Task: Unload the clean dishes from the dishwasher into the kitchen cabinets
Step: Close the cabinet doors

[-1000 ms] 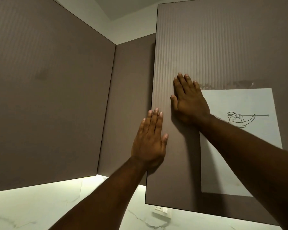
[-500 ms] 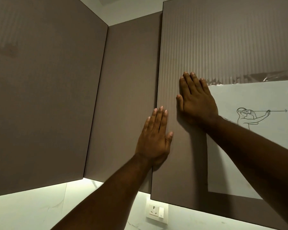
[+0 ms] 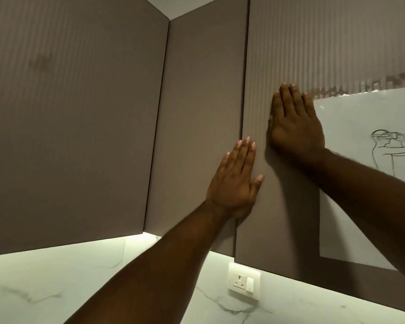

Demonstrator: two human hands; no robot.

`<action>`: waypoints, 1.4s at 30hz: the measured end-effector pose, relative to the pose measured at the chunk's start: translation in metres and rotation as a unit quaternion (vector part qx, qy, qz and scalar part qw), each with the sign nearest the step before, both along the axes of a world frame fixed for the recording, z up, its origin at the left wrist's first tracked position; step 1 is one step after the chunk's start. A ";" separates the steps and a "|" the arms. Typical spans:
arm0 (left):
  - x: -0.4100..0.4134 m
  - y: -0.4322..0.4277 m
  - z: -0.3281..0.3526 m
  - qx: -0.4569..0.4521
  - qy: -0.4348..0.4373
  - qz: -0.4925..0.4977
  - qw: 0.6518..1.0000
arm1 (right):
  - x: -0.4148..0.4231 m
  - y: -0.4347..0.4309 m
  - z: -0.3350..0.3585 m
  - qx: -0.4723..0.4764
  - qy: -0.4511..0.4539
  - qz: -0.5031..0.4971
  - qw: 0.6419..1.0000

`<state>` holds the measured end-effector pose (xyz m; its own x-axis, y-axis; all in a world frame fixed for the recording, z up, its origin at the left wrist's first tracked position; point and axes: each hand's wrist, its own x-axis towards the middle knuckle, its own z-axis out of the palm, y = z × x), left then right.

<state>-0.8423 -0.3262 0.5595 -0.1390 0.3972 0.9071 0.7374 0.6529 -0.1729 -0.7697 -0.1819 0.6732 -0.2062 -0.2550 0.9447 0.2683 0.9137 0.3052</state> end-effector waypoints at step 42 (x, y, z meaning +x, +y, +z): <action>-0.125 -0.240 -0.092 -0.165 0.049 0.335 0.926 | -0.167 -0.209 -0.210 0.136 -0.246 -0.021 0.959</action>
<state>-0.9670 -0.5665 0.4672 -0.3786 0.5091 0.7730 0.1561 0.8583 -0.4889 -0.9363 -0.3906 0.4637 -0.6252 -0.4607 0.6299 0.0655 0.7733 0.6306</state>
